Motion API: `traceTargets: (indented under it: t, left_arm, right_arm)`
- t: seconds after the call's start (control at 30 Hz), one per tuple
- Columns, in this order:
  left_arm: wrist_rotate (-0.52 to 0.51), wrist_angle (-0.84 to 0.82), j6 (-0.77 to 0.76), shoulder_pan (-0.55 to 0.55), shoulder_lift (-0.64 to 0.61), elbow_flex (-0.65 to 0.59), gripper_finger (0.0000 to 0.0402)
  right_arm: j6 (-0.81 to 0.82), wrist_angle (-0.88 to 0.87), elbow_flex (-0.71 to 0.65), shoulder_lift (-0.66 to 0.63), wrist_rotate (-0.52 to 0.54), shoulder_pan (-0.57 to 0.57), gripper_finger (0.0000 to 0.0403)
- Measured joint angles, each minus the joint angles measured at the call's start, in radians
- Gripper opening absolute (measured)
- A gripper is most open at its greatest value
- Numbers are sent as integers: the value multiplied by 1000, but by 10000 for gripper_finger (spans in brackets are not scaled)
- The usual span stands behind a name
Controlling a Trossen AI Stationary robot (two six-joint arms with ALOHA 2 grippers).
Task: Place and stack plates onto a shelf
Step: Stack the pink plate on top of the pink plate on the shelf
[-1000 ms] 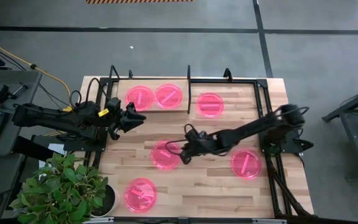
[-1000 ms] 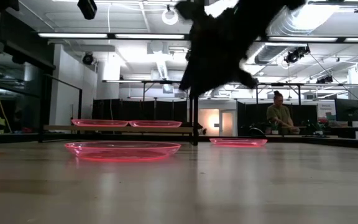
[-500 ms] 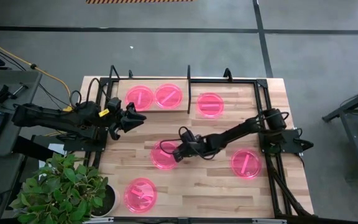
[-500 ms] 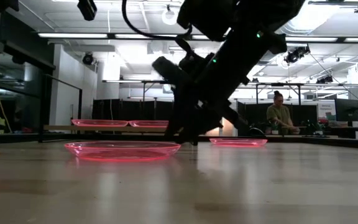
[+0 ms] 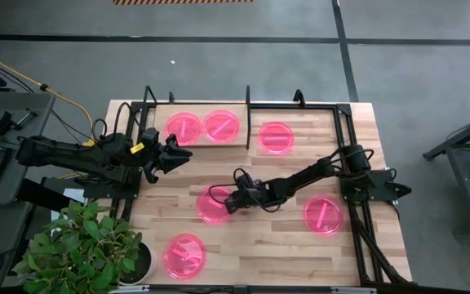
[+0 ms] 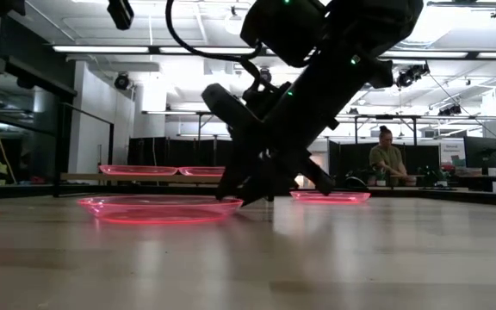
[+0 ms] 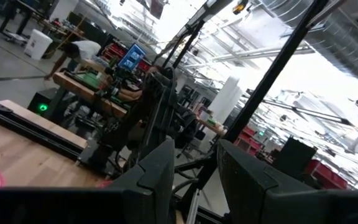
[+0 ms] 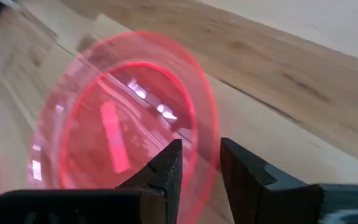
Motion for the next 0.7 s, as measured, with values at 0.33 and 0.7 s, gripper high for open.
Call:
traceTargets:
  t: [0.33, 0.7]
  left_arm:
    - [-6, -1, 1, 0, 0, 0, 111]
    - [-6, 3, 2, 0, -5, 0, 111]
  right_arm:
    - [-20, -12, 0, 5, -44, 0, 37]
    - [-100, -55, 0, -74, -126, -5, 0]
